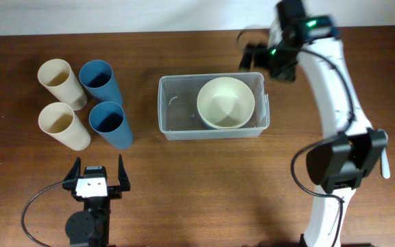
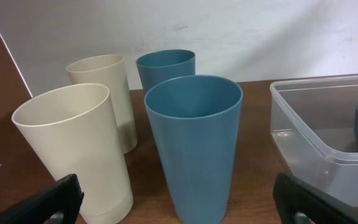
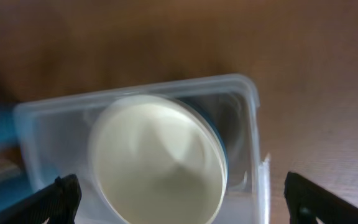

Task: Pack container
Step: 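Open the right gripper and withdraw it to the right side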

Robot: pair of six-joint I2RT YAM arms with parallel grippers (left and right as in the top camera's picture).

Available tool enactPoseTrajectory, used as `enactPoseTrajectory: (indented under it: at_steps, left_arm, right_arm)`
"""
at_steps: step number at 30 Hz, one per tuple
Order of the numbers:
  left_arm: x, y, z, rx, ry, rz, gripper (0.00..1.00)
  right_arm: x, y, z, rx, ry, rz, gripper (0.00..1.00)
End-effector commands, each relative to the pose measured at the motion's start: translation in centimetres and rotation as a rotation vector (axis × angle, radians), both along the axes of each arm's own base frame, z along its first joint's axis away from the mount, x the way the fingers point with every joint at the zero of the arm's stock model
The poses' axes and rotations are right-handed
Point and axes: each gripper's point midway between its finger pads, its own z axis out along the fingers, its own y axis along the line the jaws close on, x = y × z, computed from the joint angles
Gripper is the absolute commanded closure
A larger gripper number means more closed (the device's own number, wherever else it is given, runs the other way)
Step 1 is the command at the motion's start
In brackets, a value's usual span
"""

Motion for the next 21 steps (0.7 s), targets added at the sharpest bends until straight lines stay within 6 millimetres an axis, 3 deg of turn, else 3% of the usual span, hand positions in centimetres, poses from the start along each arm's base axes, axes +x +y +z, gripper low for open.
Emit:
enactPoseTrajectory:
  at_steps: [1,3,5,7,9,16,21]
  left_arm:
    - [0.0,-0.3,-0.1,0.018,0.003,-0.019,0.00]
    - [0.0,-0.3,-0.1,0.018,0.003,-0.019,0.00]
    - [0.0,-0.3,-0.1,0.018,0.003,-0.019,0.00]
    - [0.0,-0.3,-0.1,0.018,0.003,-0.019,0.00]
    - [0.0,-0.3,-0.1,0.018,0.003,-0.019,0.00]
    - [0.0,-0.3,-0.1,0.018,0.003,-0.019,0.00]
    - [0.0,-0.3,-0.1,0.018,0.003,-0.019,0.00]
  right_arm:
    - [1.4,-4.2,8.0,-0.011,-0.205,-0.105,0.01]
    - [0.9,-9.1,10.4,-0.091,-0.238,-0.276,0.01]
    - [-1.1,-15.9,11.4,-0.245,-0.220,-0.500,0.01]
    - [-4.0,-22.0,11.1,-0.358,-0.149,-0.686,0.01]
    - [-6.4,-25.6,9.9,-0.366,-0.060,-0.767,0.01]
    - [-10.3,-31.7,4.8,-0.225,0.149,-0.902,0.01]
    - [-12.5,-33.4,1.0,-0.201,0.288,-0.976,0.01]
